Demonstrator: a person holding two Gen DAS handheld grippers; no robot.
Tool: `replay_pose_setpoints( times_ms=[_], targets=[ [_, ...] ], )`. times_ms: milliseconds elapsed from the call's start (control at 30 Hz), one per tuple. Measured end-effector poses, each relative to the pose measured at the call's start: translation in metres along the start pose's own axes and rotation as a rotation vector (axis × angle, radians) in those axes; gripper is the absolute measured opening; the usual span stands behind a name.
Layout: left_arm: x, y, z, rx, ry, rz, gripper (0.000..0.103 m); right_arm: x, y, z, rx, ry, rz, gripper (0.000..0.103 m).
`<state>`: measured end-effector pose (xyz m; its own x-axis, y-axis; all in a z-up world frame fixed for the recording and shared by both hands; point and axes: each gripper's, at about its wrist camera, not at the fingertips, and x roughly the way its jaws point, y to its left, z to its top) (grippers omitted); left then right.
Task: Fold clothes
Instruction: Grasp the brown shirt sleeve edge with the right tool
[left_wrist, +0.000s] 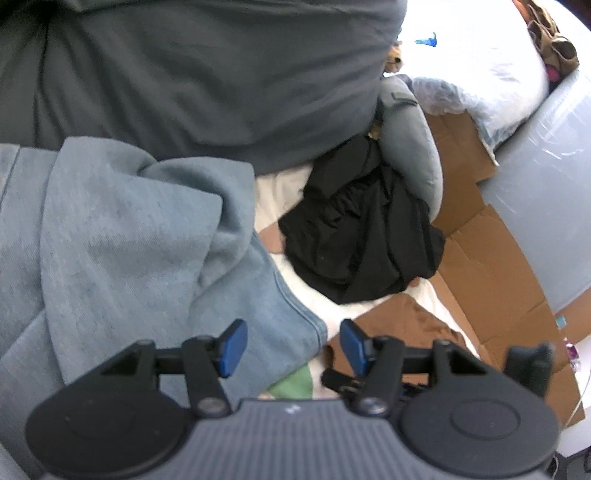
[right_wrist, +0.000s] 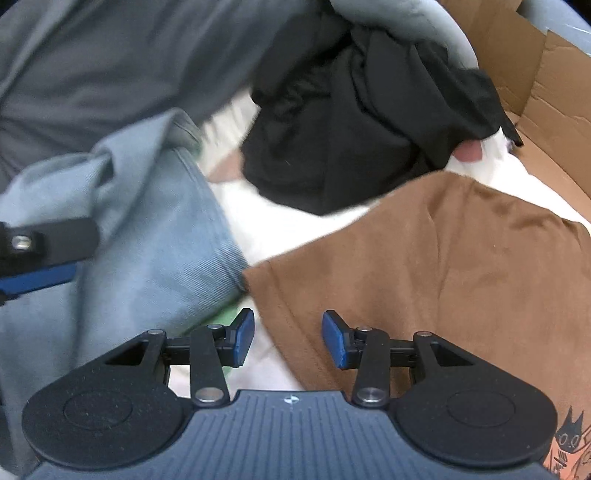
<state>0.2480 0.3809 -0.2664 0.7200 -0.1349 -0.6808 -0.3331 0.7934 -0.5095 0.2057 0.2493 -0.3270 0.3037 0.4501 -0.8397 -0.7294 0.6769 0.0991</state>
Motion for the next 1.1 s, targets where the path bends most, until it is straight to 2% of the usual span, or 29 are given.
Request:
replay_pose_setpoints(
  times_ms=[233, 367, 433, 467, 533, 833, 1100],
  targets=[
    [0.005, -0.001, -0.004, -0.011, 0.015, -0.007, 0.058, 0.010, 0.017, 0.006, -0.100, 0.020, -0.045, 0.049],
    [0.007, -0.003, -0.005, -0.004, 0.017, -0.011, 0.058, 0.018, 0.019, 0.008, -0.116, 0.029, -0.068, 0.047],
    [0.008, -0.004, -0.003, -0.001, 0.014, -0.020, 0.058, 0.016, 0.015, 0.009, -0.085, 0.031, -0.056, 0.032],
    [0.009, -0.004, -0.002, 0.000, 0.012, -0.027, 0.058, 0.013, 0.013, 0.010, -0.069, 0.027, -0.046, 0.029],
    [0.012, -0.006, 0.001, 0.002, 0.011, -0.045, 0.058, 0.007, 0.006, 0.009, -0.037, 0.016, -0.034, 0.009],
    [0.027, -0.031, 0.011, 0.073, 0.018, -0.075, 0.058, -0.037, -0.043, 0.009, 0.150, -0.086, -0.019, 0.007],
    [0.058, -0.080, 0.018, 0.219, 0.053, -0.106, 0.059, -0.075, -0.089, 0.000, 0.267, -0.158, -0.025, 0.007]
  ],
)
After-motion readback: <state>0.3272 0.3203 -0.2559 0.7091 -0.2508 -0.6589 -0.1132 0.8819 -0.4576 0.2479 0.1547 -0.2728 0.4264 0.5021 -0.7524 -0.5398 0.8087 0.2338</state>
